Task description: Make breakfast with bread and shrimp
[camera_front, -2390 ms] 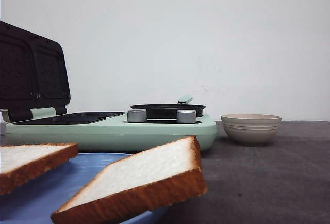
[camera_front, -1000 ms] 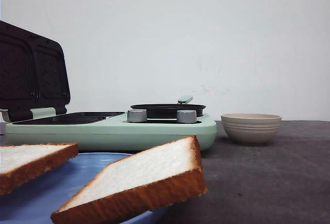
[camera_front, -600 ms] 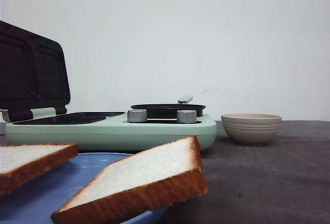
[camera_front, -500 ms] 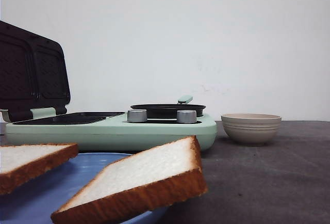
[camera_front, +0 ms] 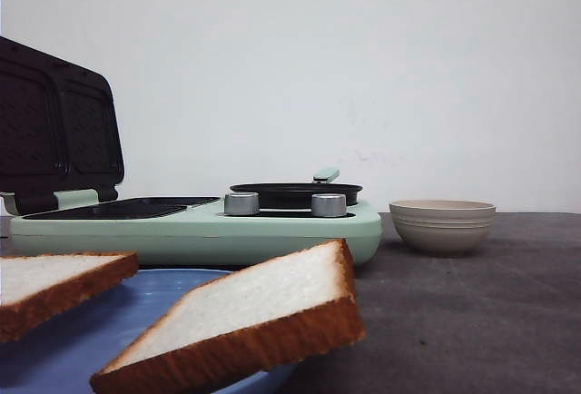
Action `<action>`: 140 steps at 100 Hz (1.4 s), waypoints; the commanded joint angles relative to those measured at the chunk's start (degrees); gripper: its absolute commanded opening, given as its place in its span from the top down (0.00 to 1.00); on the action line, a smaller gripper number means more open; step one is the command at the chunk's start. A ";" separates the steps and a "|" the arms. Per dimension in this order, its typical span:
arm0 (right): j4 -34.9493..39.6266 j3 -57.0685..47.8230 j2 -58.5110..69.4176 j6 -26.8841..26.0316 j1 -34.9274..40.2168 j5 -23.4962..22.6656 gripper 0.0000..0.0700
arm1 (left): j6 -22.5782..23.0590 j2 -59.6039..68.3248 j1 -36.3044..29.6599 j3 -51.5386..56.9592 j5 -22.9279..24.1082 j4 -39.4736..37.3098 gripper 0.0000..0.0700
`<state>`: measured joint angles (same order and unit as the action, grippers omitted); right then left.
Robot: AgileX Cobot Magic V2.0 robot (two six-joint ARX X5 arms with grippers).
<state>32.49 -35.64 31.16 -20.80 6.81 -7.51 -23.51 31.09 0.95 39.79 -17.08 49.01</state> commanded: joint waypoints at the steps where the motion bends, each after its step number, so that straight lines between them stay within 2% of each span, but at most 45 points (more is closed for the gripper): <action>1: 0.02 -0.96 0.17 0.83 0.24 -0.17 1.00 | 0.81 0.31 0.04 0.74 -0.33 1.25 0.95; 5: 0.20 -0.96 0.17 0.81 0.24 -0.52 1.00 | 0.96 0.35 0.04 0.68 -0.35 2.34 0.87; 16: 0.15 -0.96 0.17 0.81 0.24 -3.43 1.00 | 0.63 1.01 0.04 -0.33 -1.01 4.68 0.56; 25: 0.15 -0.96 0.17 0.76 0.24 -4.96 1.00 | 0.22 2.16 0.04 -2.38 -1.49 5.22 0.49; 42: 0.15 -0.96 0.15 0.63 0.28 -6.27 0.99 | -0.94 5.73 -0.17 -7.87 -7.87 3.80 0.49; 52: 0.15 -0.96 0.15 0.59 0.31 -7.17 0.99 | -2.36 8.13 -0.59 -9.46 -10.47 2.56 0.43; 140: -0.24 -0.96 0.15 0.37 0.35 -7.78 0.99 | -2.51 21.40 -5.51 -9.64 -7.91 -4.85 0.43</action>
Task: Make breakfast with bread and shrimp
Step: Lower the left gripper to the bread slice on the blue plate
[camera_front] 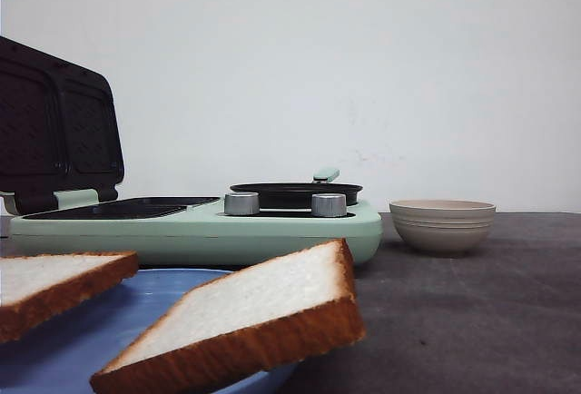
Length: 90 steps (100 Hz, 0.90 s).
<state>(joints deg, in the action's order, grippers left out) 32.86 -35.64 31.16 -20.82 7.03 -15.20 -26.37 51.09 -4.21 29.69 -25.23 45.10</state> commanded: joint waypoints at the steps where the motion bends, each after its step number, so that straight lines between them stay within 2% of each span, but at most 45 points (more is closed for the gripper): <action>1: -0.61 -0.96 0.15 0.39 0.13 -0.09 0.99 | 0.42 1.60 -0.39 0.46 0.24 -1.05 0.43; 38: -0.61 -0.96 0.15 0.39 0.13 -0.09 0.99 | 3.02 7.89 -1.16 0.46 -0.39 -2.14 0.43; 58: -0.61 -0.96 0.15 0.39 0.13 -0.11 0.99 | 3.15 8.52 -1.73 0.46 -3.78 -4.52 0.43; 90: -0.61 -0.96 0.15 0.42 0.35 -0.09 0.99 | 3.17 8.70 -2.10 0.46 -5.49 -6.14 0.43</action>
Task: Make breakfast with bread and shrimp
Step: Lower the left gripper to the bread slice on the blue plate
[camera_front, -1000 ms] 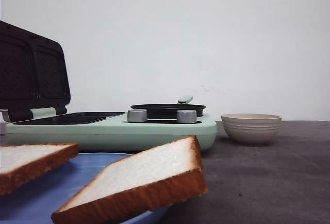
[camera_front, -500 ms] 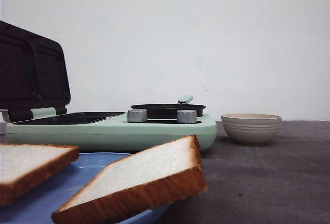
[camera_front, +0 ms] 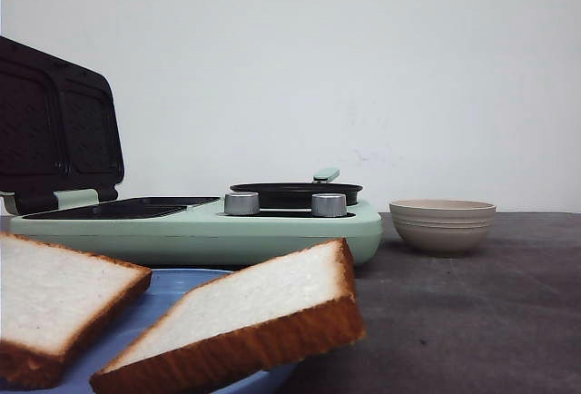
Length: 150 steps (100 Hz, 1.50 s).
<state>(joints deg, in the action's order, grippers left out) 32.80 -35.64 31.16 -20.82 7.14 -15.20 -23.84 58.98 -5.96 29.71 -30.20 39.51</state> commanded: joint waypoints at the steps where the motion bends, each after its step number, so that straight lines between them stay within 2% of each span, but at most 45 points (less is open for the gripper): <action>1: -0.55 -0.96 0.15 0.42 0.24 -0.09 0.99 | 0.63 0.83 -0.39 0.44 -0.59 -0.57 0.43; 20: -0.55 -0.96 0.15 0.39 0.24 -0.09 0.99 | 0.59 1.53 -1.22 0.44 -2.86 -1.77 0.43; 83: -0.55 -0.96 0.15 0.24 0.24 -0.11 0.99 | 0.42 4.44 -5.49 0.44 -2.82 -3.50 0.45; 86: -0.55 -0.96 0.15 0.24 0.24 -0.13 0.99 | 0.44 4.44 -5.49 0.44 -2.82 -3.54 0.47; 90: -0.55 -0.96 0.15 0.24 0.24 -0.13 0.99 | 0.46 4.44 -5.49 0.44 -2.82 -3.56 0.55; 105: -0.55 -0.96 0.15 0.24 0.24 -0.46 0.99 | 0.66 4.44 -5.49 0.44 -2.82 -3.63 0.97; 107: -0.55 -0.96 0.15 0.24 0.24 -0.46 0.99 | 0.68 4.44 -5.49 0.44 -2.80 -3.63 1.00; 150: -0.55 -0.96 0.15 0.24 0.24 -0.46 0.99 | 0.66 3.45 -5.49 0.48 -2.82 -3.54 1.00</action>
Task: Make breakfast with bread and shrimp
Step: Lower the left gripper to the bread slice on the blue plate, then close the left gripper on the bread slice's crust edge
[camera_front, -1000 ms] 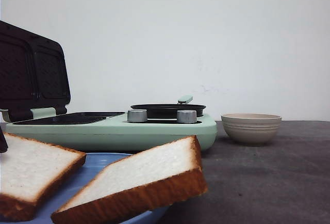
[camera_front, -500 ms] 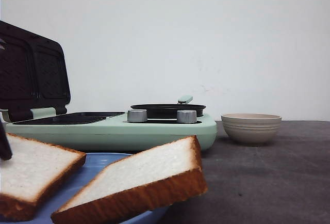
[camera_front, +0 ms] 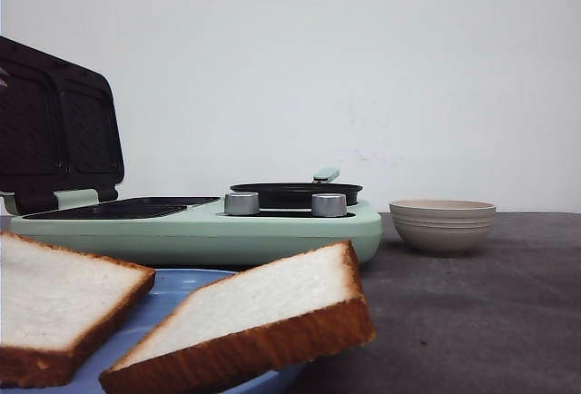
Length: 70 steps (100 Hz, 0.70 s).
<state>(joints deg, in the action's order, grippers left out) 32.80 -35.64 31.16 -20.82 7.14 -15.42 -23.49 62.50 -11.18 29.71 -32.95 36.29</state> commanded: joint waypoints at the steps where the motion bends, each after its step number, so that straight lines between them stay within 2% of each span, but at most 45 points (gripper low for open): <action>1: -0.55 -0.96 0.15 0.24 0.24 -0.24 0.99 | 0.31 -0.15 -0.26 0.48 -0.07 -0.33 1.00; 30: -0.55 -0.96 0.15 0.26 0.24 -0.24 0.99 | 0.28 -3.65 -0.24 0.57 0.50 -0.39 1.00; 70: -0.55 -0.96 0.15 0.26 0.24 -0.24 0.99 | 0.09 -8.90 -0.24 0.57 4.42 -0.35 1.00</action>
<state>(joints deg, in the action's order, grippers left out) 32.80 -35.64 31.16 -20.82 7.14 -15.42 -23.51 53.76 -11.33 29.71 -29.47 36.25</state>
